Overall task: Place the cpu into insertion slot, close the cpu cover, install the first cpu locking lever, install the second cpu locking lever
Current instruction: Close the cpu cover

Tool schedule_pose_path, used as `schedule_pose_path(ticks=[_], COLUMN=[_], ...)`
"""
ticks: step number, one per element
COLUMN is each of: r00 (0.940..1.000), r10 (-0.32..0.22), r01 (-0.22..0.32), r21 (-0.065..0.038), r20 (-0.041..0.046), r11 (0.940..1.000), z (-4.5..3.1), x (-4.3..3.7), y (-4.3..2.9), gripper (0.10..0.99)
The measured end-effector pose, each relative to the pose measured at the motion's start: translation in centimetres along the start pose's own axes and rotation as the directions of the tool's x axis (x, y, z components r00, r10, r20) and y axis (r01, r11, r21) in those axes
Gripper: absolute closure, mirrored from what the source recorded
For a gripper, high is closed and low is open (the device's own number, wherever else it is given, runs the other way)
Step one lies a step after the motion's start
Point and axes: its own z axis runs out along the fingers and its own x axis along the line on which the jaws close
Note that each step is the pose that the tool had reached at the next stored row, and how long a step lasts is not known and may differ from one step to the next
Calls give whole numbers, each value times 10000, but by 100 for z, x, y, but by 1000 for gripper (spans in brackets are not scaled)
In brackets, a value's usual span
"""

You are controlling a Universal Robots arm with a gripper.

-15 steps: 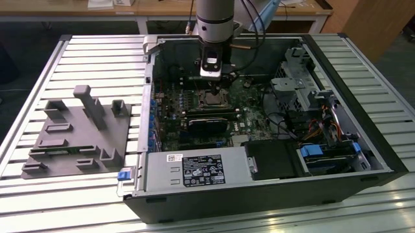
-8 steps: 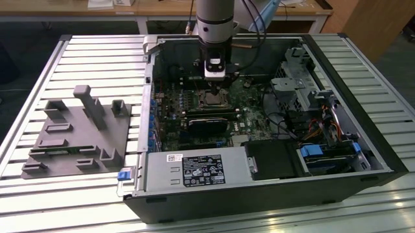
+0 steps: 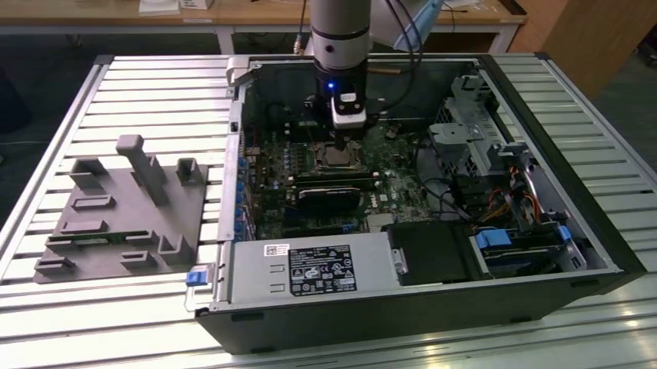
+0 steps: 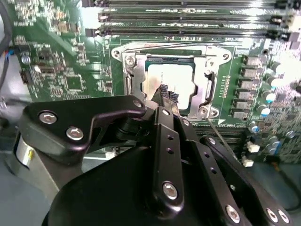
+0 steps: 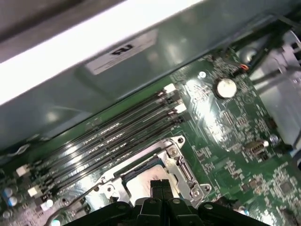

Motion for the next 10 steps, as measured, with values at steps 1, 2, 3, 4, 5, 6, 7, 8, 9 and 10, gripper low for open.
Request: schedule_pose_path(ticks=[1,2,3,4,5,6,7,8,9,10], r00=[9998,9994,9985,9974,9960,9942,9919,9895,9867,9836], r10=[-180,-359,-539,-717,-896,-1076,-1268,-1448,-1624,-1802], r01=[180,359,539,717,896,1076,1268,1448,1624,1801], r21=[-12,-23,-35,-47,-60,-72,-85,-96,-108,-119], r20=[-6,-12,-18,-23,-28,-33,-39,-43,-47,-51], r11=[9998,9994,9985,9974,9960,9942,9919,9894,9867,9836], z=[1,2,3,4,5,6,7,8,10,11], x=[0,0,0,0,0,0,1,1,1,1], y=[0,0,0,0,0,0,0,0,0,-1], gripper=[980,980,980,980,980,980,980,980,980,980])
